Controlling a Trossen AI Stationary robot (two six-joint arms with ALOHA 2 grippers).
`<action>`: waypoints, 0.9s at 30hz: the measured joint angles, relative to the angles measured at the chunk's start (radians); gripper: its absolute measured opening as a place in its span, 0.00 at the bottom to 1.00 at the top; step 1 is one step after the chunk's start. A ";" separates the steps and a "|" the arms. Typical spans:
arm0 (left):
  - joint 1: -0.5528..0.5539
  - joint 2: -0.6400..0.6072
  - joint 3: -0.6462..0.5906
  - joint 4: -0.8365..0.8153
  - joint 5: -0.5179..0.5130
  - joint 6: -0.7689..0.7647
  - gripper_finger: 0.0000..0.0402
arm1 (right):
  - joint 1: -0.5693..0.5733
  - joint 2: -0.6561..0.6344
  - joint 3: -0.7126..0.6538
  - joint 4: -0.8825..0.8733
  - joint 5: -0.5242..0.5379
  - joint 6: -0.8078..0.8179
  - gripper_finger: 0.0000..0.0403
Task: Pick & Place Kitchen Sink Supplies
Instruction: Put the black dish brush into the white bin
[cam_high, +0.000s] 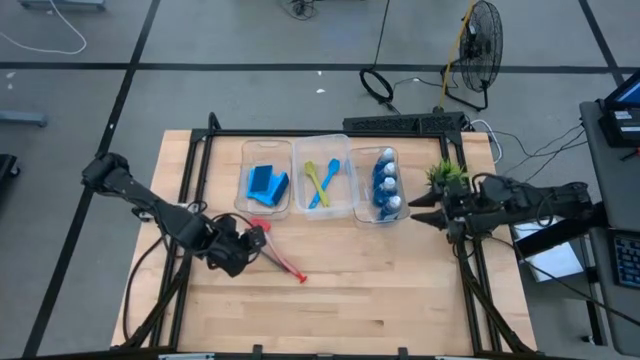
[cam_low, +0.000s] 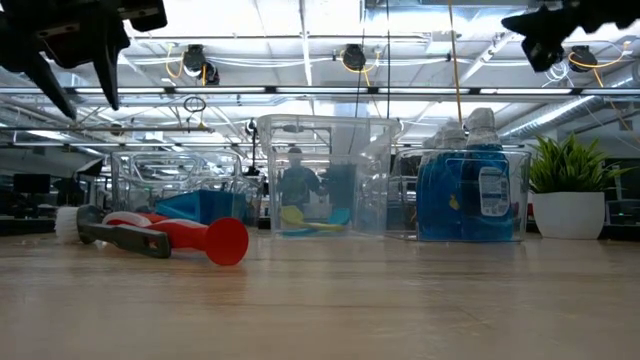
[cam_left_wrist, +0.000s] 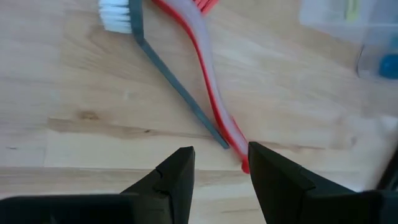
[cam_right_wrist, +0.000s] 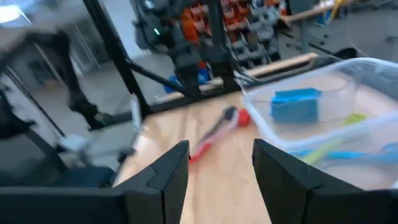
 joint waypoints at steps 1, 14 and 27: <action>-0.003 0.005 0.000 -0.001 0.000 -0.001 0.38 | 0.000 -0.029 -0.028 0.026 -0.009 0.018 0.41; 0.005 0.106 0.000 0.012 -0.046 -0.077 0.38 | 0.000 -0.293 -0.192 0.127 -0.016 0.101 0.41; 0.156 0.222 0.000 -0.043 0.085 -0.067 0.54 | 0.000 -0.292 -0.192 0.135 0.006 0.106 0.41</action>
